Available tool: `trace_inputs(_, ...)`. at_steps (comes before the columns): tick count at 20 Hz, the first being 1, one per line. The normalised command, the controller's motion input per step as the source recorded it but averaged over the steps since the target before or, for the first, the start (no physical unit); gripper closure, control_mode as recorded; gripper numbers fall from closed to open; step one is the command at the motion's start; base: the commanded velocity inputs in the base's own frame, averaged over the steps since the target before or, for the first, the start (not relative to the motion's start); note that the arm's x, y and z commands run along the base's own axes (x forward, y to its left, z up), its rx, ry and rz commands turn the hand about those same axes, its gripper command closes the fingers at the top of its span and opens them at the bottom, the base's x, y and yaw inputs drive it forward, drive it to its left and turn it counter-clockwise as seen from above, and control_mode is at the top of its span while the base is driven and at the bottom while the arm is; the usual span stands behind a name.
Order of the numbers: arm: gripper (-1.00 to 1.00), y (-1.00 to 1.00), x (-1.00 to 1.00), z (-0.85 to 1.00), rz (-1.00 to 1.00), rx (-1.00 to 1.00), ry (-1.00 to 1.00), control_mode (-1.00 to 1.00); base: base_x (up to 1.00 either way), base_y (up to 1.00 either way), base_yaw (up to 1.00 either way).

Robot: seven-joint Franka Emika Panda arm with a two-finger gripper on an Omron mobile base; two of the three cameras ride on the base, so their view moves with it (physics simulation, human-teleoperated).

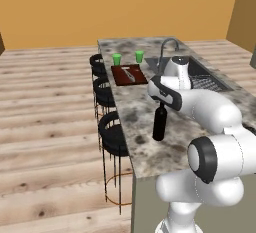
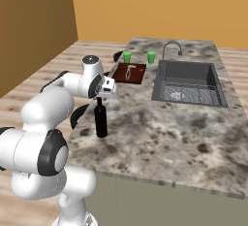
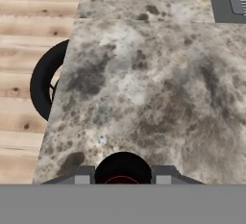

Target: Place the drinks on the dining counter in a tight cluster.

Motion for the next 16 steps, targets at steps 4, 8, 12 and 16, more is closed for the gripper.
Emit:
trace_inputs(4,-1.00,0.00,0.00,0.00,0.00,0.00,0.00,-1.00,0.00,0.00,0.00)
trace_inputs(8,-1.00,0.00,0.00,0.00,0.00,0.00,0.00,-1.00,0.00,0.00,0.00)
trace_inputs(12,-1.00,0.00,0.00,0.01,0.00,0.00,0.00,-1.00,0.00,0.00,0.00)
trace_inputs(16,-1.00,-0.23,-0.11,0.30,-0.03,0.00,0.00,-1.00,0.00,0.00,0.00)
